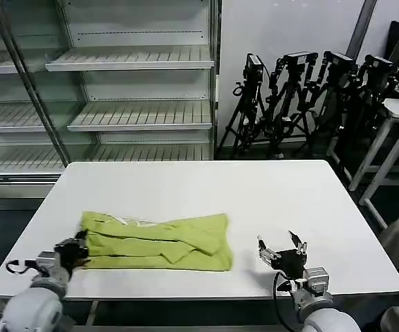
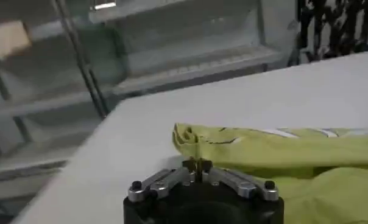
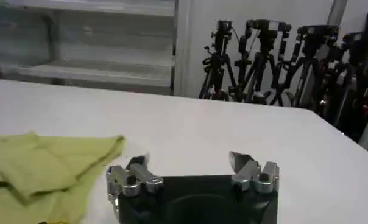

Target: Fold and organize the clothes.

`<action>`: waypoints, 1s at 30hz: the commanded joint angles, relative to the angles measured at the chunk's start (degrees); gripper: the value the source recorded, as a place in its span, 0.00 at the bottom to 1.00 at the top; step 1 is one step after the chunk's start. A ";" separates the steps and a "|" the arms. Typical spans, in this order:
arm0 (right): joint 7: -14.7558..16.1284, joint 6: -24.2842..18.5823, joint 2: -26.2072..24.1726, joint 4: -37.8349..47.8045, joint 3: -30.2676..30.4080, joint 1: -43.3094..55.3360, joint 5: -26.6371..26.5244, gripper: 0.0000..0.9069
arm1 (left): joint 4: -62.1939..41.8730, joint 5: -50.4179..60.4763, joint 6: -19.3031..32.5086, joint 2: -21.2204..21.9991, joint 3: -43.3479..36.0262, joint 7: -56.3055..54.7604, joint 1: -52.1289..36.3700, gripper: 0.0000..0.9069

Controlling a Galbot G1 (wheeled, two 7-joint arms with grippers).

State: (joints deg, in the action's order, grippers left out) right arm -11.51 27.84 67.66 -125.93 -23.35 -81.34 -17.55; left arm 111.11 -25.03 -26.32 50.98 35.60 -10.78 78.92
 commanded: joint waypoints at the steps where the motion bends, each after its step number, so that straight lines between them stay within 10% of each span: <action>1: -0.01 -0.19 0.29 0.42 0.23 -0.02 0.50 1.00 | 5.51 8.38 -5.62 -12.31 6.39 3.29 0.52 0.01; 10: 0.05 -0.31 0.37 -0.33 -0.49 -0.69 1.92 1.00 | 17.79 4.28 -5.58 -5.05 -8.37 1.09 -3.55 0.01; 30: 0.14 -0.18 0.06 -0.07 -2.01 0.22 2.87 1.00 | 11.49 -5.96 -6.77 6.56 -30.98 -4.70 -15.27 0.01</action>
State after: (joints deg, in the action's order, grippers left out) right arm -11.38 27.49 67.97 -126.65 -25.57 -82.18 -14.80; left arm 124.26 -25.15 -32.56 53.03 14.77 -12.39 67.95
